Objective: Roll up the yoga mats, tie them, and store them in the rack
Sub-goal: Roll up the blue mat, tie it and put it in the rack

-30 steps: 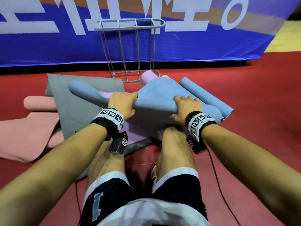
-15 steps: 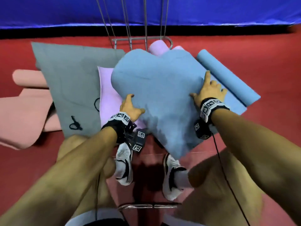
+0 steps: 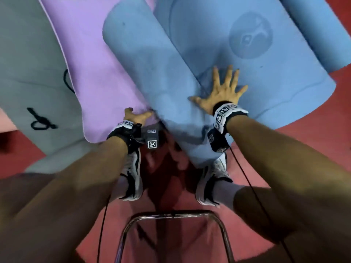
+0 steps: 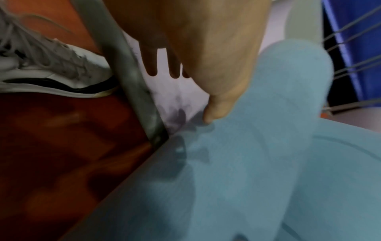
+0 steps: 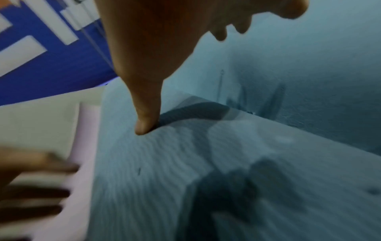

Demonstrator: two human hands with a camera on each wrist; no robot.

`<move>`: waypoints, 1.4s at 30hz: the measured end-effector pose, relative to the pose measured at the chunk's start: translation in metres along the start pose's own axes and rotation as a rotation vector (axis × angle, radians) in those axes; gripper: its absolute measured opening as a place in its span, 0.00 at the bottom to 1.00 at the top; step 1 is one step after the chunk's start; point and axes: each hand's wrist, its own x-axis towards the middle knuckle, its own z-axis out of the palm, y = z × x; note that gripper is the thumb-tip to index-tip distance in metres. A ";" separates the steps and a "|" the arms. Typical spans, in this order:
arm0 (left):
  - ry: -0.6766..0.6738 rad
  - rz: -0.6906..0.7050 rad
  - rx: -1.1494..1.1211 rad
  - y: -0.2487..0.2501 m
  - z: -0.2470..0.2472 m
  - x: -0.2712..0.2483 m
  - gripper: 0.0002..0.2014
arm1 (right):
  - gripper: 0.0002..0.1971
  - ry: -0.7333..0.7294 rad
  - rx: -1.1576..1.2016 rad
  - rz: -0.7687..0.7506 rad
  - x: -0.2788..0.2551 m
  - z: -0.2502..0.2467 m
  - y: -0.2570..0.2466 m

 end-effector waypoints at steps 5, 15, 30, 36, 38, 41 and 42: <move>-0.164 -0.008 -0.206 0.026 0.032 0.018 0.55 | 0.69 0.270 0.059 0.119 0.074 -0.014 0.034; -0.031 0.033 -0.379 0.090 0.102 0.018 0.54 | 0.62 0.279 0.188 0.130 0.102 0.011 0.033; -0.118 0.157 -0.517 0.095 -0.010 -0.109 0.16 | 0.35 0.175 0.327 -0.033 -0.045 -0.069 -0.026; -0.089 0.195 -0.507 0.060 -0.056 -0.176 0.22 | 0.44 0.092 0.261 -0.001 -0.113 -0.105 -0.026; -0.072 0.221 -0.500 0.050 -0.071 -0.196 0.30 | 0.45 0.070 0.272 0.052 -0.132 -0.111 -0.020; -0.052 0.272 -0.499 0.041 -0.089 -0.217 0.36 | 0.42 0.099 0.290 0.064 -0.157 -0.115 -0.011; -0.057 0.286 -0.506 0.038 -0.094 -0.226 0.35 | 0.42 0.124 0.285 0.055 -0.167 -0.119 -0.010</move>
